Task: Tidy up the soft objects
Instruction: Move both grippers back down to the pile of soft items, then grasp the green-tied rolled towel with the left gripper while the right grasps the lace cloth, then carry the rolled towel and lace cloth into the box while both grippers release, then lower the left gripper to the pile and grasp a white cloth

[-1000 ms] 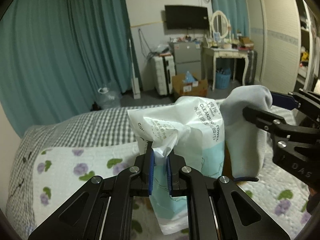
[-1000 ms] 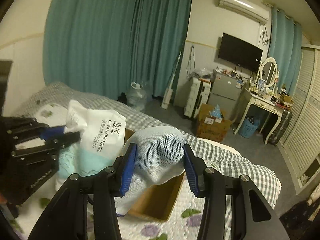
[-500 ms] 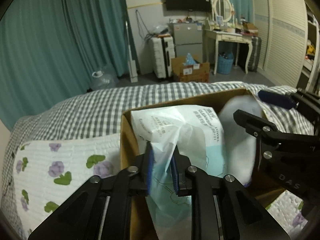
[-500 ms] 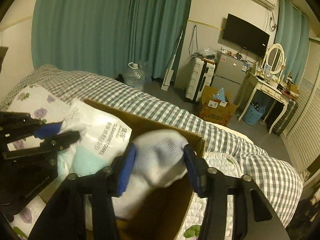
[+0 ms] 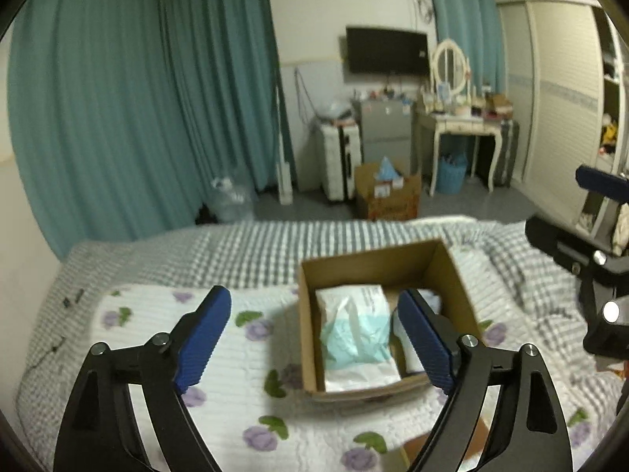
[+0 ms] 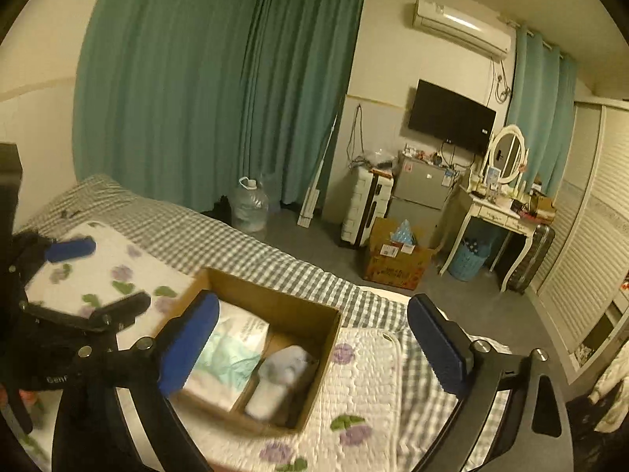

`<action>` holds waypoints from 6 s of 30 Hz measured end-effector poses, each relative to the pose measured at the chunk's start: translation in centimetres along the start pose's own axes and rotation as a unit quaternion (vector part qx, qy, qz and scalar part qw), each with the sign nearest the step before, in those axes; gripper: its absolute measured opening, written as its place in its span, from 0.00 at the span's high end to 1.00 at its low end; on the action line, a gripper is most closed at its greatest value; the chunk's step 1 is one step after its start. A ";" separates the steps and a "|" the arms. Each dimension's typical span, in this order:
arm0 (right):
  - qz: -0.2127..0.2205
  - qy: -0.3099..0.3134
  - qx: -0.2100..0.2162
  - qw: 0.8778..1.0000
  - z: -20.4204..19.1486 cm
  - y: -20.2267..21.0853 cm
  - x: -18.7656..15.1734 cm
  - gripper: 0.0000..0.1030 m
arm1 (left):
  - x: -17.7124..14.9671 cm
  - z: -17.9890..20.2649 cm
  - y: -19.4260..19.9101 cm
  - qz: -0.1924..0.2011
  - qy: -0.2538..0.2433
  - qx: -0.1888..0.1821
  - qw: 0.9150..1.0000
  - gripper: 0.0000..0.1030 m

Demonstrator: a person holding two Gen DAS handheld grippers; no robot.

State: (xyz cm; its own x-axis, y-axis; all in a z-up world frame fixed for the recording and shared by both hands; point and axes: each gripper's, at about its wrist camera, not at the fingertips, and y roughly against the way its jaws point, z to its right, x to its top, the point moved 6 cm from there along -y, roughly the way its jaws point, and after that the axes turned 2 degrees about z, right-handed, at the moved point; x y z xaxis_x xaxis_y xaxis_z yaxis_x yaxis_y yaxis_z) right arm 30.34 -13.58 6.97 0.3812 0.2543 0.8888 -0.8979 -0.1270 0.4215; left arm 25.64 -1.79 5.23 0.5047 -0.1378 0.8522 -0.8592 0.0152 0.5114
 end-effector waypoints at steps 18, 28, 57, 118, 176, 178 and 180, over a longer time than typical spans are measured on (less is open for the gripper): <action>-0.022 0.009 -0.012 1.000 -3.5 18.2 -4.8 0.00 | -7.6 -1.9 12.8 0.024 0.041 -0.012 0.999 0.03; -0.101 -0.016 0.025 0.994 -7.4 13.4 -16.9 0.00 | -19.5 -1.9 6.7 -0.083 0.099 -0.014 0.992 0.04; -0.216 -0.015 0.080 0.973 -8.9 5.0 -26.0 0.81 | -27.6 3.0 -0.7 -0.212 0.022 -0.015 0.977 0.38; -0.025 -0.012 0.057 0.998 -2.1 -3.3 -0.7 0.82 | -1.2 3.1 -6.7 -0.020 -0.029 -0.081 0.996 0.72; -0.051 -0.027 0.020 0.998 -0.7 13.7 -7.3 0.10 | -10.9 1.5 8.3 -0.020 0.009 -0.011 1.000 0.00; -0.057 -0.028 0.027 0.998 -1.6 13.3 -10.1 0.10 | -13.1 1.6 7.9 -0.027 0.020 -0.009 0.999 0.00; -0.067 -0.035 0.031 0.997 -2.5 12.5 -13.0 0.10 | -15.6 1.7 6.8 -0.049 0.035 -0.015 0.998 0.00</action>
State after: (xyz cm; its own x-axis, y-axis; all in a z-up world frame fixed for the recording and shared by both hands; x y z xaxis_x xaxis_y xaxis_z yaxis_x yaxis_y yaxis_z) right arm 13.63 -16.11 0.20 0.5139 0.2059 0.8328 -0.8230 -0.1557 0.5463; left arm 11.83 -1.28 -4.77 0.5910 -0.0703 0.8036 -0.8036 0.0358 0.5941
